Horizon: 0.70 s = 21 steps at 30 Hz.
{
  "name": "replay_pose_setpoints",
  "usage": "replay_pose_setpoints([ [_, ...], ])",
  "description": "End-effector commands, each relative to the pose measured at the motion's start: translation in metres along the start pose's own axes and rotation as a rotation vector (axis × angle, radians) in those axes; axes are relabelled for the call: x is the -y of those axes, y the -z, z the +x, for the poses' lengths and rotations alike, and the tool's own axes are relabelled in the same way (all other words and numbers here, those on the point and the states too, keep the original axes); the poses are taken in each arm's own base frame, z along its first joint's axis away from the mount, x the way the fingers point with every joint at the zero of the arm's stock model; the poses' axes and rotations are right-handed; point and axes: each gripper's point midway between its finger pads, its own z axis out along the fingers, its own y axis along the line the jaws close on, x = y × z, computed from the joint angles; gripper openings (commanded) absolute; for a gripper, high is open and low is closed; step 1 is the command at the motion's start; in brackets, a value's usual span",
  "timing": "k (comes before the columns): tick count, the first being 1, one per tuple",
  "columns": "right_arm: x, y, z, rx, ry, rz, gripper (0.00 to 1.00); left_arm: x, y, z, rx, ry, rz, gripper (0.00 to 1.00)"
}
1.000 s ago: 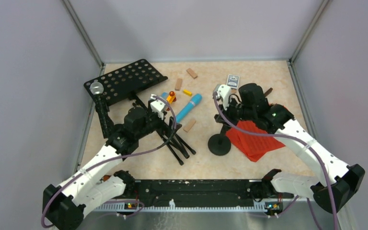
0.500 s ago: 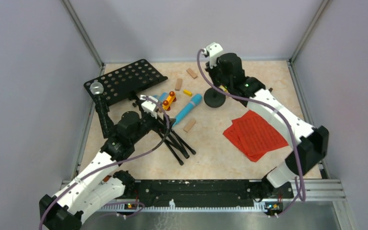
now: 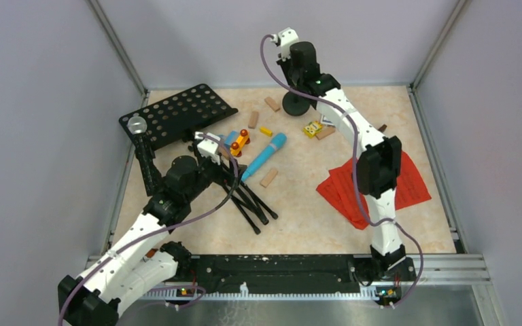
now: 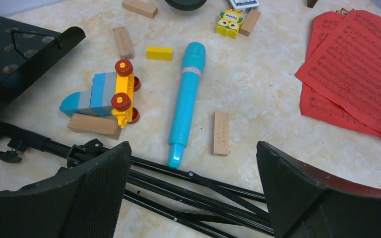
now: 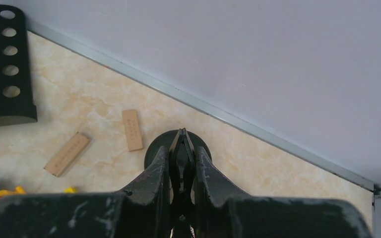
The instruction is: Pack up the instrument practice props
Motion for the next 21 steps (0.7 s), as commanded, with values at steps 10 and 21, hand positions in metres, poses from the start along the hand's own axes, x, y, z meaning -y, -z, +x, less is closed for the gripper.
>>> replay_pose_setpoints([
  [10,0.011,-0.014,-0.023,0.051,-0.083,0.008,0.0,-0.005,-0.008,-0.009,0.009,0.069,0.005,0.99],
  [21,0.022,-0.027,0.009,-0.033,-0.205,-0.037,0.21,-0.014,-0.011,-0.005,-0.011,0.098,-0.021,0.99],
])
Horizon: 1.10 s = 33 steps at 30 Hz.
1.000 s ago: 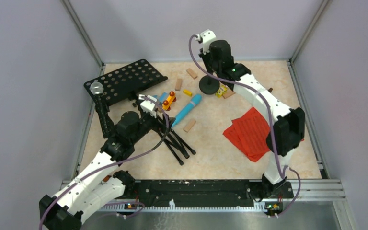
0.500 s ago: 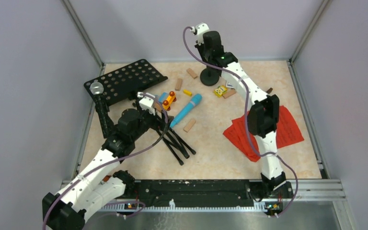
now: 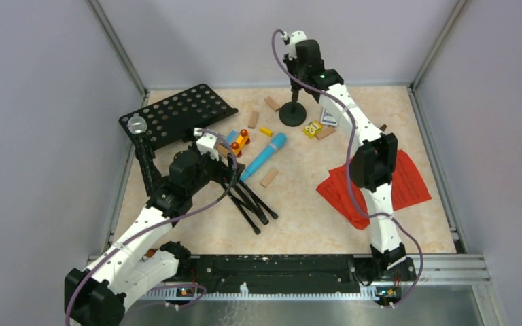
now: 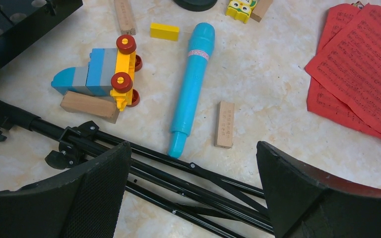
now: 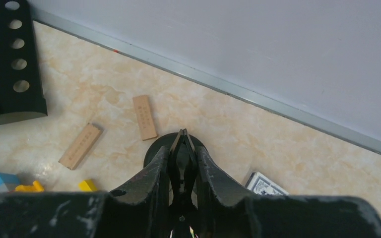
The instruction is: Pack up the instrument practice props
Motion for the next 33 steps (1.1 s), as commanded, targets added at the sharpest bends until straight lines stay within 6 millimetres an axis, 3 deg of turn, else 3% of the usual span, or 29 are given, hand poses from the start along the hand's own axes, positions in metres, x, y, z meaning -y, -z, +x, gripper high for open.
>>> replay_pose_setpoints([
  [1,0.016,0.005,-0.03,0.081,-0.061,0.003,0.27,0.004,0.002,-0.026,0.071,0.009,0.012,0.99],
  [7,0.02,0.019,-0.053,0.146,-0.072,0.004,0.6,0.003,0.007,-0.031,0.101,0.0,0.005,0.99],
  [10,0.025,0.037,-0.071,0.192,-0.093,0.013,0.7,-0.003,0.009,-0.036,0.098,0.009,-0.036,0.99],
  [13,0.03,0.069,-0.087,0.232,-0.114,0.015,0.79,-0.009,0.016,-0.045,0.102,0.043,-0.09,0.99],
  [17,0.034,0.112,-0.086,0.286,-0.148,0.009,0.8,0.0,0.038,-0.077,0.133,0.103,-0.084,0.99],
  [21,0.02,0.162,-0.075,0.387,-0.171,-0.086,0.8,0.008,0.07,-0.121,0.216,0.147,-0.091,0.99],
  [23,-0.002,0.186,-0.064,0.439,-0.168,-0.193,0.8,0.01,0.09,-0.146,0.266,0.178,-0.107,0.99],
  [25,-0.038,0.205,-0.04,0.464,-0.119,-0.331,0.81,0.008,0.107,-0.162,0.277,0.215,-0.143,0.99],
  [28,-0.107,0.237,-0.009,0.513,0.073,-0.556,0.83,0.009,0.129,-0.178,0.285,0.257,-0.172,0.99],
  [33,-0.216,0.264,0.043,0.541,0.212,-0.871,0.85,0.02,0.156,-0.194,0.315,0.288,-0.133,0.99],
])
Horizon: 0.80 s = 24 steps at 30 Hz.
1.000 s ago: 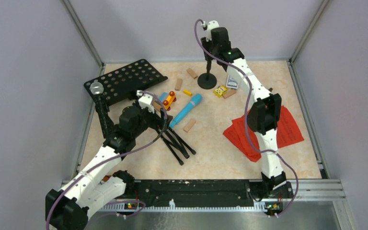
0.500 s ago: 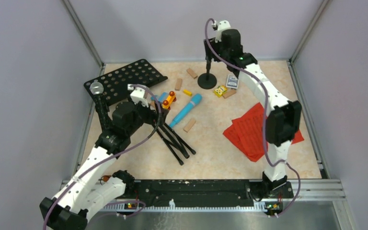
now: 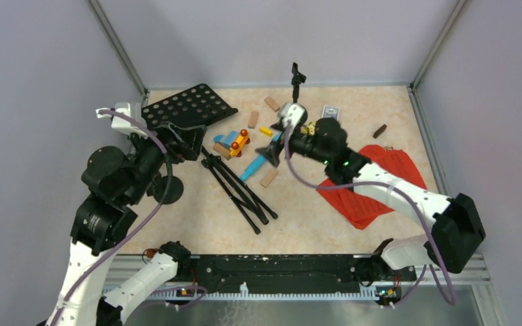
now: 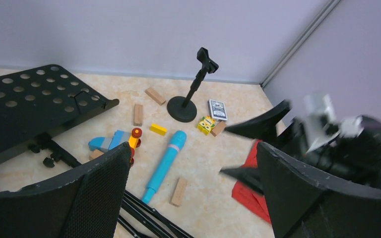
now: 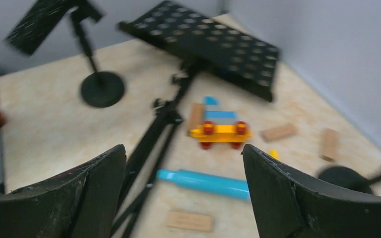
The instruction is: Pack up the instrument practice props
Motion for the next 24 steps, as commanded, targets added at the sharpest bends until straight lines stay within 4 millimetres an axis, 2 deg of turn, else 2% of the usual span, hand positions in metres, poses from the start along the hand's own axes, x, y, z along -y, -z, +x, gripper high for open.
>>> replay_pose_setpoints([
  [1,-0.099,-0.022,0.018,0.102,0.125,-0.351,0.86,-0.002,0.019,0.001,-0.045,0.05,-0.032,0.99],
  [5,-0.158,-0.055,0.04,0.14,0.105,-0.504,0.86,-0.003,0.028,0.0,-0.04,0.054,-0.033,0.99],
  [10,-0.205,-0.107,0.058,0.219,0.01,-0.592,0.82,-0.001,0.035,0.004,-0.06,0.044,-0.013,0.99],
  [13,-0.232,-0.127,0.059,0.342,-0.018,-0.674,0.81,0.0,0.039,0.004,-0.058,0.048,-0.006,0.99],
  [15,-0.241,-0.147,0.065,0.354,-0.068,-0.692,0.79,0.001,0.042,0.002,-0.051,0.052,0.0,0.99],
  [16,-0.244,-0.16,0.078,0.342,-0.08,-0.687,0.79,0.001,0.044,0.002,-0.048,0.053,0.003,0.99],
  [20,-0.248,-0.198,0.089,0.341,-0.088,-0.647,0.79,0.001,0.051,0.001,-0.041,0.051,0.008,0.99],
  [24,-0.25,-0.225,0.097,0.337,-0.109,-0.623,0.8,0.002,0.053,-0.001,-0.038,0.041,0.015,0.99],
])
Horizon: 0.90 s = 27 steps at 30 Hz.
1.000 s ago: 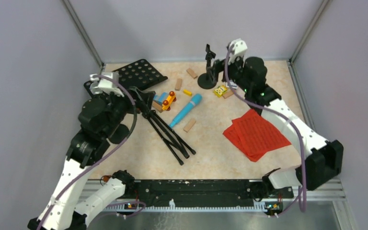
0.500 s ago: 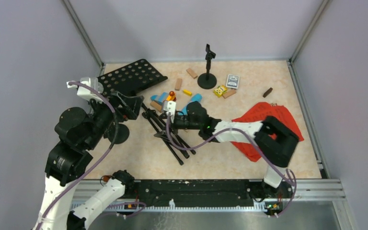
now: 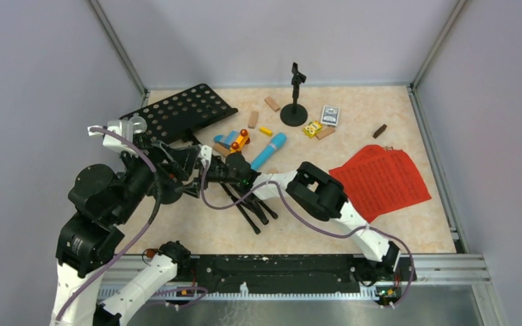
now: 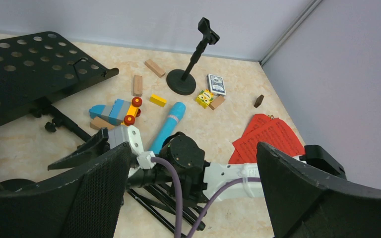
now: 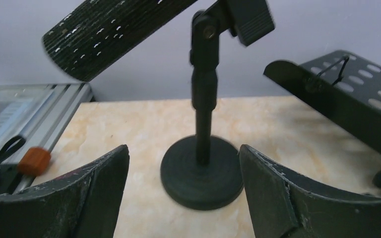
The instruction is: Pack up the instrument practice props
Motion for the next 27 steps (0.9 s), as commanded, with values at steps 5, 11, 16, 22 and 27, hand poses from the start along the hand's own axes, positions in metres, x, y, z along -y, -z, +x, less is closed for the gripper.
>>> replay_pose_setpoints([
  [5,0.017,-0.046,-0.021,0.122,0.022,0.028,0.82,0.007,0.007,-0.014,0.037,-0.021,0.028,0.99],
  [11,0.022,-0.068,-0.023,0.142,0.027,0.031,0.83,0.006,0.006,-0.011,0.033,-0.025,0.03,0.99],
  [16,0.021,-0.083,-0.017,0.136,0.038,0.032,0.84,0.003,0.009,-0.011,0.042,-0.037,0.02,0.99],
  [22,0.022,-0.098,-0.011,0.164,0.005,0.057,0.85,0.003,0.011,-0.012,0.042,-0.045,0.02,0.99],
  [27,0.024,-0.104,-0.002,0.196,0.003,0.114,0.86,0.0,0.013,-0.011,0.044,-0.052,0.008,0.99],
])
